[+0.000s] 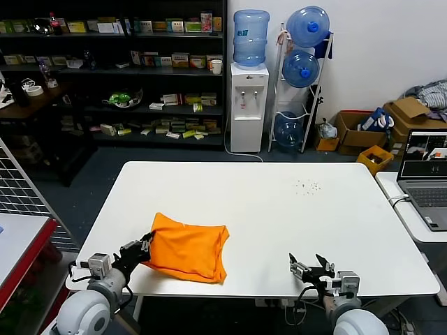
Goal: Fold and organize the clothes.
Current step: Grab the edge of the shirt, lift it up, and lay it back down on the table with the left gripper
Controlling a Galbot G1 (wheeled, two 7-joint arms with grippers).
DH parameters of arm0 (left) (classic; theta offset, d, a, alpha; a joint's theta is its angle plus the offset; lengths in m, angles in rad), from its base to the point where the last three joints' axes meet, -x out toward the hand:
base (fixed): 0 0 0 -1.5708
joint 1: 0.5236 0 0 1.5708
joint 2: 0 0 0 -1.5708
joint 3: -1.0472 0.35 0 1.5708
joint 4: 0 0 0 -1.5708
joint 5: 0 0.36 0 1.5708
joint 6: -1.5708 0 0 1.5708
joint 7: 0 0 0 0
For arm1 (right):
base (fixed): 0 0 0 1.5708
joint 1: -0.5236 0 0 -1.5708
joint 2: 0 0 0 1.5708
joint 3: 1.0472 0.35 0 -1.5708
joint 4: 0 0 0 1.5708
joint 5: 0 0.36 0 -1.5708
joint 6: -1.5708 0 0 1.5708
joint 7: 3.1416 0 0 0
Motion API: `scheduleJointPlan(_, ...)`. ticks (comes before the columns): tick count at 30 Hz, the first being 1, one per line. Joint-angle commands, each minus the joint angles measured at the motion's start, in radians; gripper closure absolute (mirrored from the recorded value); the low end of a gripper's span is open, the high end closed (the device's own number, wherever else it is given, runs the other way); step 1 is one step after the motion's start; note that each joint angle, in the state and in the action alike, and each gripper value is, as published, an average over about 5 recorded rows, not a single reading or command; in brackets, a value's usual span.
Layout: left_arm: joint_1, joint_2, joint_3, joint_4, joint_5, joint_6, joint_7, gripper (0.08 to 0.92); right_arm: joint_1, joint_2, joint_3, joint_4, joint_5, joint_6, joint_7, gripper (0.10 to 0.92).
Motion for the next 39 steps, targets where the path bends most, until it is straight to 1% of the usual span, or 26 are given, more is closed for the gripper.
scheduleJointPlan(1, 0.103, 0.126, -0.194, -0.158, 0.045, 0.033, -0.077, 0.904, 0.011, -0.007, -0.003, -0.003, 0.004, 0.004, -0.002, 0.203)
scheduleJointPlan(4, 0.147, 0.175, -0.264, -0.112, 0.044, 0.026, -0.066, 0.904, 0.016, -0.014, -0.006, -0.004, 0.006, 0.008, -0.004, 0.203)
scheduleJointPlan(9, 0.186, 0.247, -0.364, 0.023, 0.041, -0.014, -0.043, 0.904, 0.021, -0.02, -0.011, -0.008, 0.009, 0.013, -0.005, 0.203)
scheduleJointPlan(12, 0.195, 0.288, -0.401, 0.094, 0.029, -0.033, -0.032, 0.904, 0.023, -0.021, -0.015, -0.011, 0.009, 0.014, -0.005, 0.203)
scheduleJointPlan(16, 0.198, 0.339, -0.421, 0.157, 0.015, -0.05, -0.02, 0.904, 0.026, -0.021, -0.02, -0.014, 0.009, 0.014, -0.004, 0.203)
scheduleJointPlan(20, 0.178, 0.373, -0.407, 0.174, 0.012, -0.055, -0.016, 0.904, 0.025, -0.019, -0.02, -0.012, 0.007, 0.013, -0.001, 0.203)
scheduleJointPlan(24, 0.163, 0.375, -0.359, 0.108, -0.02, -0.044, -0.037, 0.904, 0.013, -0.011, -0.011, -0.005, 0.001, 0.013, 0.0, 0.203)
scheduleJointPlan(27, 0.145, 0.328, -0.276, -0.021, -0.159, 0.003, -0.111, 0.904, -0.004, 0.002, 0.004, 0.001, -0.009, 0.015, 0.0, 0.203)
scheduleJointPlan(29, 0.086, 0.276, -0.158, -0.13, -0.299, 0.048, -0.187, 0.904, -0.02, 0.013, 0.016, 0.008, -0.019, 0.015, 0.0, 0.203)
scheduleJointPlan(31, -0.036, 0.207, 0.042, -0.206, -0.411, 0.08, -0.282, 0.904, -0.041, 0.026, 0.032, 0.016, -0.031, 0.016, 0.0, 0.203)
scheduleJointPlan(32, -0.119, 0.161, 0.157, -0.225, -0.457, 0.093, -0.334, 0.904, -0.053, 0.034, 0.041, 0.02, -0.038, 0.017, 0.0, 0.203)
scheduleJointPlan(34, -0.296, 0.038, 0.365, -0.217, -0.543, 0.109, -0.448, 0.904, -0.08, 0.048, 0.06, 0.027, -0.051, 0.02, -0.001, 0.203)
scheduleJointPlan(35, -0.371, -0.03, 0.441, -0.197, -0.586, 0.113, -0.496, 0.904, -0.093, 0.055, 0.07, 0.03, -0.056, 0.021, -0.001, 0.203)
scheduleJointPlan(37, -0.5, -0.159, 0.549, -0.134, -0.65, 0.119, -0.565, 0.904, -0.111, 0.065, 0.083, 0.034, -0.064, 0.022, -0.001, 0.203)
scheduleJointPlan(39, -0.584, -0.265, 0.615, -0.056, -0.675, 0.119, -0.595, 0.904, -0.121, 0.075, 0.088, 0.036, -0.068, 0.022, 0.0, 0.203)
